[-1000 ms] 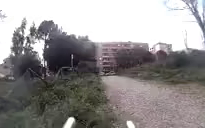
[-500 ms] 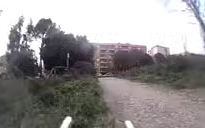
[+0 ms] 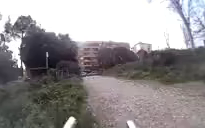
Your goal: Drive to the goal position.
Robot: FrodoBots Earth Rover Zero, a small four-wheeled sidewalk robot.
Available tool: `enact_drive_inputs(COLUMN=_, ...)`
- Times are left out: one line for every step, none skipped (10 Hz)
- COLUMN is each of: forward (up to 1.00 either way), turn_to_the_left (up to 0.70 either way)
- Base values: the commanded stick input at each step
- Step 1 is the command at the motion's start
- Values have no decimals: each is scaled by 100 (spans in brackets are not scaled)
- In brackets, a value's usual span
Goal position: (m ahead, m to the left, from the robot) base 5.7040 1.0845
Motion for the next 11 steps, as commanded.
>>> enact_drive_inputs(forward=70, turn_to_the_left=0)
enact_drive_inputs(forward=70, turn_to_the_left=0)
enact_drive_inputs(forward=70, turn_to_the_left=0)
enact_drive_inputs(forward=70, turn_to_the_left=0)
enact_drive_inputs(forward=70, turn_to_the_left=0)
enact_drive_inputs(forward=70, turn_to_the_left=0)
enact_drive_inputs(forward=70, turn_to_the_left=0)
enact_drive_inputs(forward=70, turn_to_the_left=0)
enact_drive_inputs(forward=70, turn_to_the_left=17)
enact_drive_inputs(forward=70, turn_to_the_left=35)
enact_drive_inputs(forward=70, turn_to_the_left=35)
